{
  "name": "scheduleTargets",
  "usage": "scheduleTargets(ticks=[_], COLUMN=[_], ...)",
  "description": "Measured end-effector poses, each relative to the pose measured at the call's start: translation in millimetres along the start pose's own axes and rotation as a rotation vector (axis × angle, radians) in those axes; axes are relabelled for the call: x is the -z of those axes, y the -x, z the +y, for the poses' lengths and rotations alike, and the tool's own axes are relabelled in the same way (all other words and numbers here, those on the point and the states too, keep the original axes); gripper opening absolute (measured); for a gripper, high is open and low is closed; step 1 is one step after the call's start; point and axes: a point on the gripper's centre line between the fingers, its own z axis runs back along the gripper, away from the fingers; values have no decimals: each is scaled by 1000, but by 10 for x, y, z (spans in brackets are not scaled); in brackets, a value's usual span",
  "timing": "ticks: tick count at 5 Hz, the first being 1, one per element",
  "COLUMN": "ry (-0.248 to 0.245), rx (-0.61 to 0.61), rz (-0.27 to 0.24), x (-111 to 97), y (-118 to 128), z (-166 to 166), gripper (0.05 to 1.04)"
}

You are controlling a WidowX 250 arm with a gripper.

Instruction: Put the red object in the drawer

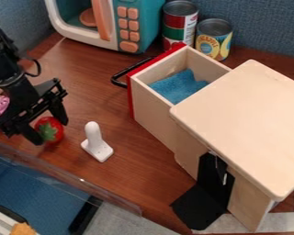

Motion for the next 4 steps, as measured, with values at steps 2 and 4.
scheduleTargets(ticks=[2, 4], ry=[118, 151], rx=[133, 202], rz=[-120, -266], x=[-512, -813], y=[136, 511], z=[-276, -646], gripper=[724, 724])
